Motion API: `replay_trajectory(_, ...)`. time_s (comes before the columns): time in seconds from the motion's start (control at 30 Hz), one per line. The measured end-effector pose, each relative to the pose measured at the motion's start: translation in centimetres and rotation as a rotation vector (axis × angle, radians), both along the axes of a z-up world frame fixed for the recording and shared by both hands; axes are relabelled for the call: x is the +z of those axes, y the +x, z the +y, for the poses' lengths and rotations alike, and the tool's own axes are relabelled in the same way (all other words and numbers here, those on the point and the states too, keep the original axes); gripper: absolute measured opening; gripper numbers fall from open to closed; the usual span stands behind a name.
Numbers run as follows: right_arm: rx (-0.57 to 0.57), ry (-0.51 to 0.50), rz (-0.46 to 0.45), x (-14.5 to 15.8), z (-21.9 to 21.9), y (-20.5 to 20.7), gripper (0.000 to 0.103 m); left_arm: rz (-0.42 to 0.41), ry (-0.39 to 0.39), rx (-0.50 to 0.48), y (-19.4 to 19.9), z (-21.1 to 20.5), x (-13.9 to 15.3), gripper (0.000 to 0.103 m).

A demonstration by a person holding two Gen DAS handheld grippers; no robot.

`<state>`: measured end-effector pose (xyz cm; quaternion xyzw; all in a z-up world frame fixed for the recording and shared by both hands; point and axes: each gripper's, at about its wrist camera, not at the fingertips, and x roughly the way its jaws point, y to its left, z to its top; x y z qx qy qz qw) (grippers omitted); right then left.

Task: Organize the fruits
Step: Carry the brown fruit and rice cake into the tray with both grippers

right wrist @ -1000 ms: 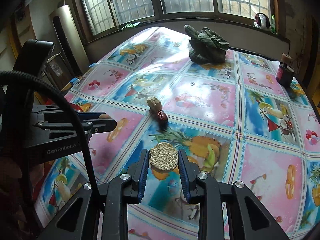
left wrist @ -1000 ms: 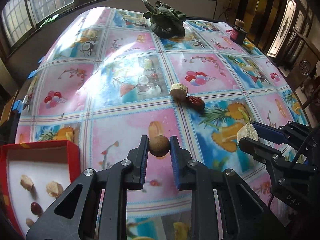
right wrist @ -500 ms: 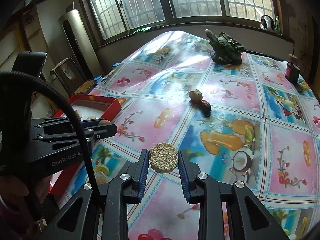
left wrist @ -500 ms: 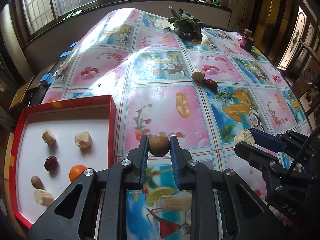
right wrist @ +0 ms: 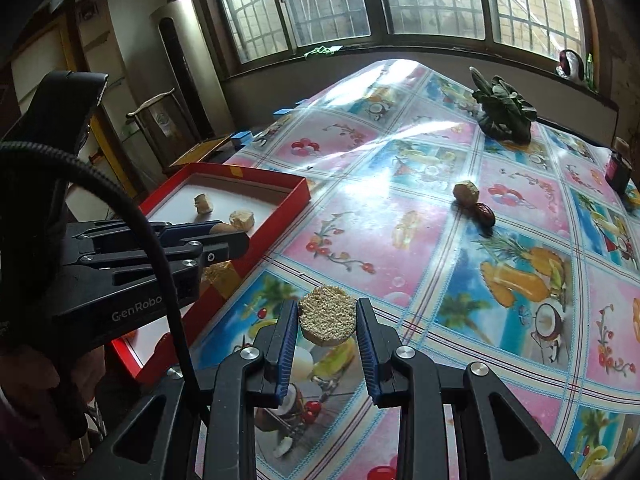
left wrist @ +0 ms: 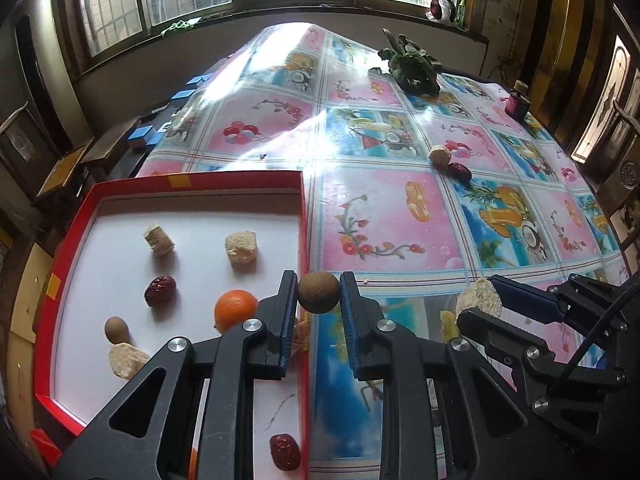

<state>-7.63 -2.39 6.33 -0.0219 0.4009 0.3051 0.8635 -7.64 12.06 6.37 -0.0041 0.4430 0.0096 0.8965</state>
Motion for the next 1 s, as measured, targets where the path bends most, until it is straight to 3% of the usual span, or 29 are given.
replay_trajectory(0.47,0.107,-0.022,-0.018,0.8,5.0,-0.6,0.028,-0.019,-0.004,0.107,-1.0,5.7,0.5,0.02)
replay_trajectory(1.0,0.27,-0.036,0.0,0.6,12.1,-0.3,0.028,-0.015,-0.021,0.293,-1.1,14.3,0.1,0.021)
